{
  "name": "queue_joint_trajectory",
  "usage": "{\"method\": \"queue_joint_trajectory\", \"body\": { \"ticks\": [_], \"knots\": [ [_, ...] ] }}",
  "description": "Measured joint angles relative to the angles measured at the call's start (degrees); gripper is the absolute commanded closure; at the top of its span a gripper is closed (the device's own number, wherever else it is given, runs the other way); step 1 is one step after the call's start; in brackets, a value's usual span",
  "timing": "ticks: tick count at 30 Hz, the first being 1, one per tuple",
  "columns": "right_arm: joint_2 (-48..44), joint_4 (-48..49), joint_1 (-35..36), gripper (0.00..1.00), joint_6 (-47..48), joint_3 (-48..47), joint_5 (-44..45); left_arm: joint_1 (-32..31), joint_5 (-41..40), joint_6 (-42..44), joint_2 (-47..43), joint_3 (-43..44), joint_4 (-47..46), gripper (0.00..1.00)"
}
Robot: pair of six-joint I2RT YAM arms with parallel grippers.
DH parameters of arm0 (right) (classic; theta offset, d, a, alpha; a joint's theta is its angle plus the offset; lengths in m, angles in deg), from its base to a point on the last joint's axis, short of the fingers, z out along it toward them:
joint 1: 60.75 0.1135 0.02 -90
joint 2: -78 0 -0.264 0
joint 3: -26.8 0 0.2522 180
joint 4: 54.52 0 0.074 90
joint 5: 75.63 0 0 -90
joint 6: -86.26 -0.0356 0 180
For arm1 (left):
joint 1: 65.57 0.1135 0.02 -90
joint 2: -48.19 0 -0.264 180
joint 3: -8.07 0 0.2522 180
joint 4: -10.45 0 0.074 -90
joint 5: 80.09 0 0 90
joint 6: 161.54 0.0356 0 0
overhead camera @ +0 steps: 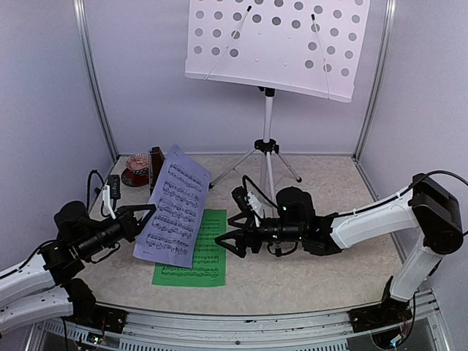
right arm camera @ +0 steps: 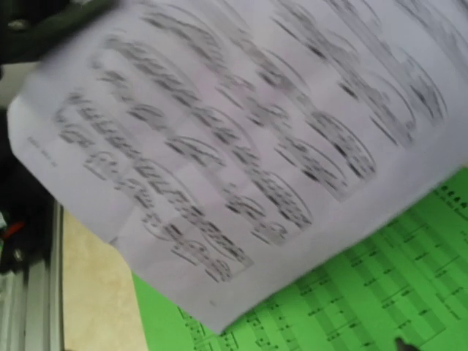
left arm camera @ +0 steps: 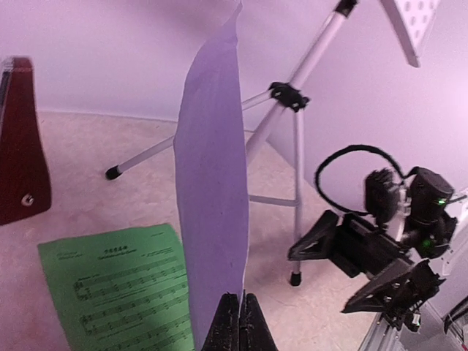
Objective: Set up the instrument practice props
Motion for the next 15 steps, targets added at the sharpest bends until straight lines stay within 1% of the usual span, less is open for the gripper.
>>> {"method": "queue_joint_trajectory", "body": {
  "ticks": [5,10,15],
  "knots": [
    [-2.1,9.3,-1.6,0.04,-3.0,6.6,-1.5,-4.8,1.3,3.1,-4.2,4.3,0.6,1.00],
    [-6.4,20.7,-1.7,0.04,-5.0,13.8,-2.0,-7.4,8.0,6.5,-6.3,9.0,-0.5,1.00],
    [-9.8,30.1,-1.6,0.03,-5.8,16.2,-3.0,-8.7,14.5,8.6,-5.5,11.7,-2.8,1.00]
  ]
}}
